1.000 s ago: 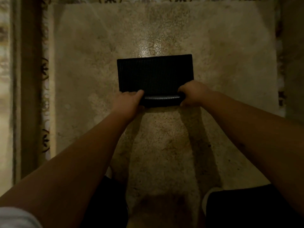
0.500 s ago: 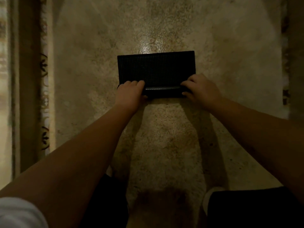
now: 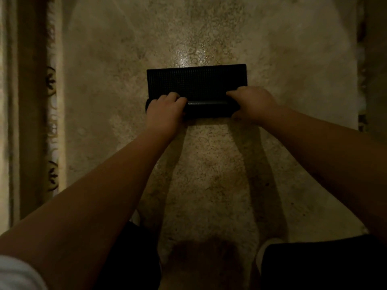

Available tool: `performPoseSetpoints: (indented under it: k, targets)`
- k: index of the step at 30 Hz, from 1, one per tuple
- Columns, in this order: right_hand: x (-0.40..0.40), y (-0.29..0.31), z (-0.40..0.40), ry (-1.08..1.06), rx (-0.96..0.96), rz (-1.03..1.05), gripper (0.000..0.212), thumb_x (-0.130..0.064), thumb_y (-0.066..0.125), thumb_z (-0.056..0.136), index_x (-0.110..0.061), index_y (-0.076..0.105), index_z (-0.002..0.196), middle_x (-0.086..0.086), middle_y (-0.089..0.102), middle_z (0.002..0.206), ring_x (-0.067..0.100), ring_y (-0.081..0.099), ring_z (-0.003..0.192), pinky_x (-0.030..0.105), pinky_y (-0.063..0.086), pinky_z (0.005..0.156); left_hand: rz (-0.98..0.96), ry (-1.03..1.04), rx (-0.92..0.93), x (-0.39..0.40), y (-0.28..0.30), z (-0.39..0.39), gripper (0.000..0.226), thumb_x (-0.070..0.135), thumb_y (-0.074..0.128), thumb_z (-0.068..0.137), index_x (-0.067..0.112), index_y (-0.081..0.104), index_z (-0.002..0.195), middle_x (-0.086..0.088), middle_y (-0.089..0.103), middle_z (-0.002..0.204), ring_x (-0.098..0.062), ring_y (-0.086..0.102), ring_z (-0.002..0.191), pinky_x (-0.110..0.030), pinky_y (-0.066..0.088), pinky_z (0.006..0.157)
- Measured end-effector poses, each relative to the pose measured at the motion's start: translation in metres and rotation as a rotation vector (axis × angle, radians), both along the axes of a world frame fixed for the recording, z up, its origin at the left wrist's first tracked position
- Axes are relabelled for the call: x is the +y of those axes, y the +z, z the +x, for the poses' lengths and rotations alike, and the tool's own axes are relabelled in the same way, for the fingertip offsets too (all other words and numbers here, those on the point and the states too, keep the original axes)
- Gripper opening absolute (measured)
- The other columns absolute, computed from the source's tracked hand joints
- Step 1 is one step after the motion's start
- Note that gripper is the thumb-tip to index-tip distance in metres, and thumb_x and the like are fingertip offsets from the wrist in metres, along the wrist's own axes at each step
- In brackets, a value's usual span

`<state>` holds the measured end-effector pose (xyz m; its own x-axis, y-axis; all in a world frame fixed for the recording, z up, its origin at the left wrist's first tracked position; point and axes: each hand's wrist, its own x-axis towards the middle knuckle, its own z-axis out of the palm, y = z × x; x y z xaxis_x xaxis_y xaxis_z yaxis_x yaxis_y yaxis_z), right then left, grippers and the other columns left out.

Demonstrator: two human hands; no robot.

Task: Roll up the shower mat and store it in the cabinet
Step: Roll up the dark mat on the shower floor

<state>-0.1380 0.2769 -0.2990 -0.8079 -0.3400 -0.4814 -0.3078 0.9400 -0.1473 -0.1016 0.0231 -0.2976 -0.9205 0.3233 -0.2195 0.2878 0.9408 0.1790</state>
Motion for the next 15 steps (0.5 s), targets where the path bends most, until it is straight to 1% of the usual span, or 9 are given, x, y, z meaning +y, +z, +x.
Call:
performPoseSetpoints:
  k: [2, 4, 5, 6, 7, 8, 10, 12, 15]
  targets:
    - [0.004, 0.0, 0.0, -0.087, -0.009, -0.046, 0.073, -0.031, 0.08, 0.07, -0.018, 0.04, 0.129, 0.016, 0.064, 0.115, 0.038, 0.063, 0.097, 0.042, 0.053, 0.074, -0.022, -0.032, -0.033, 0.0, 0.001, 0.0, 0.052, 0.031, 0.066, 0.082, 0.011, 0.051, 0.129, -0.014, 0.054, 0.124, -0.035, 0.053, 0.107, -0.046, 0.042, 0.085]
    - [0.005, 0.0, 0.007, -0.052, 0.019, -0.076, 0.056, -0.025, 0.076, 0.076, -0.014, 0.045, 0.121, 0.017, 0.063, 0.113, 0.039, 0.061, 0.097, 0.043, 0.052, 0.073, -0.078, -0.046, -0.001, 0.006, -0.001, 0.004, 0.051, 0.024, 0.063, 0.084, 0.009, 0.047, 0.13, -0.016, 0.052, 0.123, -0.037, 0.05, 0.11, -0.048, 0.04, 0.089]
    - [0.004, 0.0, 0.013, 0.0, 0.052, -0.083, 0.046, -0.019, 0.073, 0.078, -0.01, 0.05, 0.117, 0.019, 0.061, 0.116, 0.039, 0.059, 0.101, 0.045, 0.051, 0.077, -0.106, -0.043, 0.022, 0.008, -0.002, 0.005, 0.046, 0.018, 0.06, 0.084, 0.008, 0.046, 0.126, -0.016, 0.052, 0.12, -0.038, 0.051, 0.108, -0.049, 0.04, 0.087]
    - [0.003, -0.001, 0.021, 0.058, 0.1, -0.081, 0.041, -0.012, 0.068, 0.08, -0.006, 0.053, 0.117, 0.021, 0.057, 0.124, 0.04, 0.054, 0.108, 0.048, 0.048, 0.084, -0.123, -0.035, 0.036, 0.01, -0.002, 0.005, 0.042, 0.014, 0.06, 0.082, 0.009, 0.047, 0.122, -0.017, 0.052, 0.116, -0.038, 0.051, 0.104, -0.049, 0.041, 0.082]
    - [0.0, -0.003, 0.029, 0.108, 0.152, -0.07, 0.042, -0.007, 0.064, 0.081, -0.002, 0.053, 0.12, 0.024, 0.051, 0.133, 0.042, 0.049, 0.114, 0.05, 0.045, 0.091, -0.131, -0.027, 0.039, 0.012, -0.001, 0.004, 0.04, 0.011, 0.061, 0.08, 0.009, 0.047, 0.118, -0.016, 0.052, 0.112, -0.039, 0.052, 0.099, -0.048, 0.042, 0.078]
    - [-0.003, -0.005, 0.034, 0.134, 0.192, -0.055, 0.044, -0.003, 0.061, 0.08, 0.002, 0.051, 0.123, 0.026, 0.046, 0.138, 0.043, 0.046, 0.116, 0.052, 0.042, 0.093, -0.128, -0.025, 0.038, 0.012, -0.001, 0.003, 0.04, 0.009, 0.062, 0.078, 0.009, 0.047, 0.116, -0.017, 0.053, 0.109, -0.039, 0.053, 0.096, -0.047, 0.043, 0.074]
    - [-0.01, -0.007, 0.036, 0.112, 0.233, -0.021, 0.044, -0.001, 0.058, 0.08, 0.001, 0.049, 0.123, 0.027, 0.047, 0.132, 0.043, 0.046, 0.111, 0.051, 0.043, 0.089, -0.117, -0.041, 0.041, 0.011, -0.001, 0.002, 0.041, 0.007, 0.063, 0.075, 0.009, 0.048, 0.113, -0.017, 0.054, 0.105, -0.039, 0.055, 0.092, -0.047, 0.044, 0.073]
    - [-0.017, -0.008, 0.03, 0.056, 0.246, -0.004, 0.041, 0.0, 0.058, 0.08, -0.001, 0.048, 0.119, 0.026, 0.051, 0.118, 0.04, 0.048, 0.103, 0.048, 0.044, 0.078, -0.114, -0.04, 0.051, 0.01, -0.003, 0.003, 0.037, 0.007, 0.061, 0.076, 0.008, 0.048, 0.111, -0.017, 0.056, 0.105, -0.039, 0.055, 0.092, -0.047, 0.044, 0.074]
    - [-0.017, -0.005, 0.019, 0.022, 0.203, -0.025, 0.039, -0.003, 0.062, 0.078, -0.002, 0.048, 0.114, 0.023, 0.055, 0.108, 0.039, 0.05, 0.098, 0.045, 0.044, 0.069, -0.107, -0.032, 0.052, 0.011, -0.004, 0.0, 0.033, 0.008, 0.059, 0.077, 0.008, 0.049, 0.108, -0.015, 0.06, 0.105, -0.038, 0.055, 0.09, -0.044, 0.042, 0.072]
